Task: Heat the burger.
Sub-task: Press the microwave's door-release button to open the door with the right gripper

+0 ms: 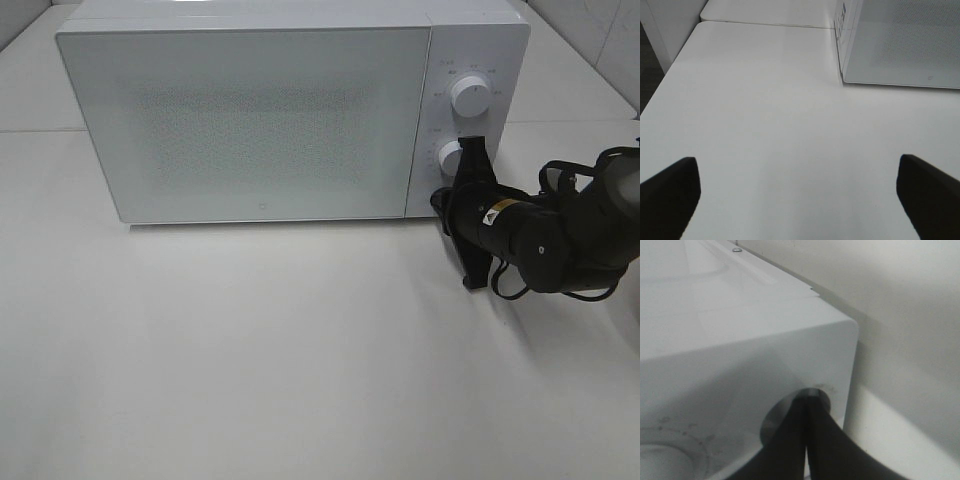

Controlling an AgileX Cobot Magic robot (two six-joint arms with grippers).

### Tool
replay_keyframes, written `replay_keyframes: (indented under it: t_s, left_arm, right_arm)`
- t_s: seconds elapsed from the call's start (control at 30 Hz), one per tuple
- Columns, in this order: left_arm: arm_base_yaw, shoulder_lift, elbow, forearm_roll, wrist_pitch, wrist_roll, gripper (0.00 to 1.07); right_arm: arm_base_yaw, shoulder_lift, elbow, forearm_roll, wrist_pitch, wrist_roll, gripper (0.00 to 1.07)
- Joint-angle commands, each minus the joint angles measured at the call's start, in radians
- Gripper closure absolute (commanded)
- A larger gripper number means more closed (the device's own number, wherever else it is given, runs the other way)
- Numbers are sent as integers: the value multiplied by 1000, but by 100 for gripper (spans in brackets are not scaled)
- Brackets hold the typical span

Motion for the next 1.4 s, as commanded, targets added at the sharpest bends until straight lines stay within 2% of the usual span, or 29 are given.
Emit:
replay_keyframes:
  t_s: [0.03, 0.43, 1.0, 1.4]
  left_arm:
    - [3, -21, 2, -5, -8, -2, 4]
    - [3, -21, 2, -5, -8, -2, 4]
    - [3, -21, 2, -5, -8, -2, 4]
    - [3, -21, 2, -5, -8, -2, 4]
  right_arm:
    - [-10, -10, -84, 37, -136, -22, 107]
    - [-10, -11, -107, 28, -119, -18, 107]
    - [-8, -53, -18, -9, -100, 22, 107]
    - [38, -53, 24, 11, -82, 27, 107]
